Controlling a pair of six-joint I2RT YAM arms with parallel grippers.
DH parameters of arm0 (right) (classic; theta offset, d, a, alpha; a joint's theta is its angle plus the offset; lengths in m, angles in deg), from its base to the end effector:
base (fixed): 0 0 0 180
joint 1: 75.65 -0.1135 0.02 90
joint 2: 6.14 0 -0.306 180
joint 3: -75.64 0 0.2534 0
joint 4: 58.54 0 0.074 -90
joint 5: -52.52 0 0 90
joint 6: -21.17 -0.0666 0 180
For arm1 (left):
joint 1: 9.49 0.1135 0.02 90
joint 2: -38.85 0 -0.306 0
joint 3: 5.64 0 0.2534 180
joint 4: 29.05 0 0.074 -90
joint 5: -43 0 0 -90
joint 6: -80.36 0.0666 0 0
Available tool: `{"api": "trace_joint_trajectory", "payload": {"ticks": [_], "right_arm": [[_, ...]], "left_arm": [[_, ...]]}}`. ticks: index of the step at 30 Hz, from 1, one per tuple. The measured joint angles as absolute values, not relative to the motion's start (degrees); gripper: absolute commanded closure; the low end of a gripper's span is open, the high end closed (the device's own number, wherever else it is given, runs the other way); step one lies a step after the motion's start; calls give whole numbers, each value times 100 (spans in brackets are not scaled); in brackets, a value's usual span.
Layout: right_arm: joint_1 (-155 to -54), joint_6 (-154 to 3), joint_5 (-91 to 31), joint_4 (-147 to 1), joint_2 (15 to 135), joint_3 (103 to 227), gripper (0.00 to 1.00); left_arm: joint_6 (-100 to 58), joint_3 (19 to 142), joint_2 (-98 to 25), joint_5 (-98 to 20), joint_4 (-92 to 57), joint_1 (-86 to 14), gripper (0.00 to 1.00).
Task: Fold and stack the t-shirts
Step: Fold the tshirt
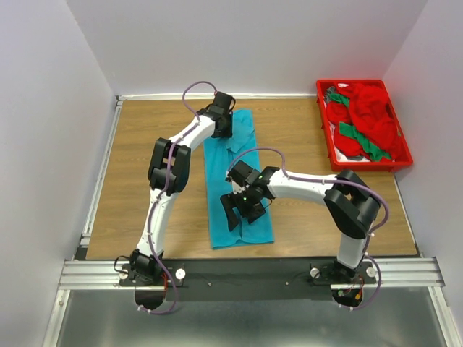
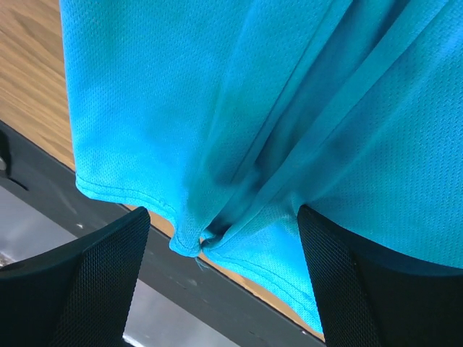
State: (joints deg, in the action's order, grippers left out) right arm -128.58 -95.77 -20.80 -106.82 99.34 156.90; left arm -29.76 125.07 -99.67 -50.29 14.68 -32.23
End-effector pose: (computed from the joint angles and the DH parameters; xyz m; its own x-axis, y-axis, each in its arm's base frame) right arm 0.2103 0.3101 0.1730 -0.8824 -0.4480 -0.1441 -0.4673 0.7981 0.3803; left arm 0.5435 -0.2236 0.1717 -0.7995 -0.0373 -0.5995 0.0830 0.9816 -0.1718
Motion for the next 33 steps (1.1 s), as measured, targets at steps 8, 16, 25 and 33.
{"api": "trace_joint_trajectory", "payload": {"ticks": [8,16,25,33], "right_arm": [[-12858,-9586,-2185,-10625,9872,15736,8],[-12792,-9428,-2941,-10927,8852,16171,5],[-12266,-9673,-3402,-11016,7658,15015,11],[-12119,-10040,-3398,-11185,7529,14045,26]], "left_arm": [[-2893,12651,-9991,-5046,1613,-3231,40],[-3015,12502,-8765,-5186,1953,-3046,20],[-3223,8738,-4041,-4843,695,-2508,25],[-3660,5880,-2944,-4283,1158,-3118,36]]}}
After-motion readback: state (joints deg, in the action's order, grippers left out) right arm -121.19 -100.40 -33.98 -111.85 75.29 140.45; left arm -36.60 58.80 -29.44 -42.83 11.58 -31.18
